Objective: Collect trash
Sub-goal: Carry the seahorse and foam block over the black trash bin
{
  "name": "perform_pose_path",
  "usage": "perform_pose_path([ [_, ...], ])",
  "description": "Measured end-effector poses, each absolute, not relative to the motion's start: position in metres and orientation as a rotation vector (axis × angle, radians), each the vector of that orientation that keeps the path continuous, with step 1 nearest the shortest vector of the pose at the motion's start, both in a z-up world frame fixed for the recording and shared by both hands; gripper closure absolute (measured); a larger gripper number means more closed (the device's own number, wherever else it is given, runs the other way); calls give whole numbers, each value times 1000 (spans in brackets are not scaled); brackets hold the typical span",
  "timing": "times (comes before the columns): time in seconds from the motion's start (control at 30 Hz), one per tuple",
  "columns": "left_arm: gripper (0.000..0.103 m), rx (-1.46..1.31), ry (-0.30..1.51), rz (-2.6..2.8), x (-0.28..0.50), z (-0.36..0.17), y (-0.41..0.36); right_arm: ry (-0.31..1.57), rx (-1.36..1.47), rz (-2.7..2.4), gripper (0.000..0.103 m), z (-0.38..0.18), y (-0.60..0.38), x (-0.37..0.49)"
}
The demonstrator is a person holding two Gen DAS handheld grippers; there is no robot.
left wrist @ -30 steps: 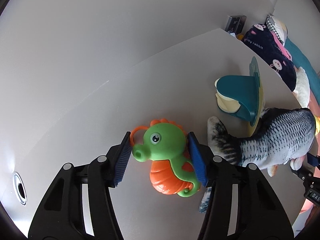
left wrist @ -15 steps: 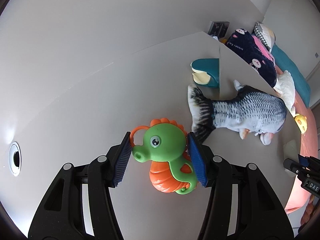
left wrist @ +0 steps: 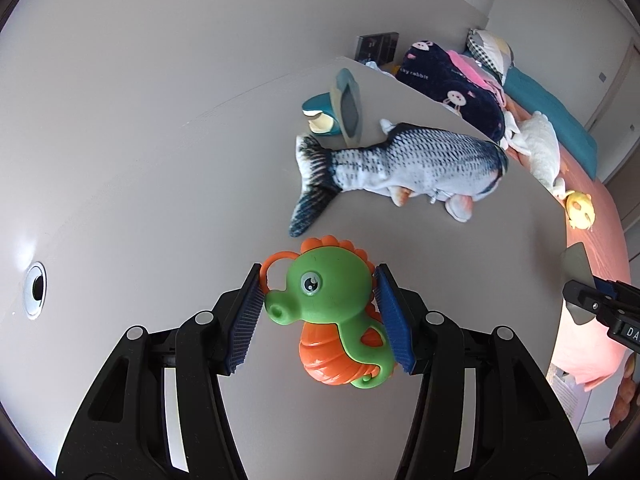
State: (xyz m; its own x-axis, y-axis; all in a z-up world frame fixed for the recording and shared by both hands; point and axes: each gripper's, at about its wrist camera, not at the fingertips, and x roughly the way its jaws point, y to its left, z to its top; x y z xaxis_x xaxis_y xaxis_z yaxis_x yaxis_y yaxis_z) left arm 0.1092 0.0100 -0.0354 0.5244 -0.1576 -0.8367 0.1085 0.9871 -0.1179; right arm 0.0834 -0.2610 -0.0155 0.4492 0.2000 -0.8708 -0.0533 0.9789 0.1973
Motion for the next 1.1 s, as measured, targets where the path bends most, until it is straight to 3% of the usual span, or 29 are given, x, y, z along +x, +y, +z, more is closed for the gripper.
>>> perform_pose_path([
  [1.1,49,95,1007,-499,41,-26,-160,1038,228,8,61,7,-370,-36],
])
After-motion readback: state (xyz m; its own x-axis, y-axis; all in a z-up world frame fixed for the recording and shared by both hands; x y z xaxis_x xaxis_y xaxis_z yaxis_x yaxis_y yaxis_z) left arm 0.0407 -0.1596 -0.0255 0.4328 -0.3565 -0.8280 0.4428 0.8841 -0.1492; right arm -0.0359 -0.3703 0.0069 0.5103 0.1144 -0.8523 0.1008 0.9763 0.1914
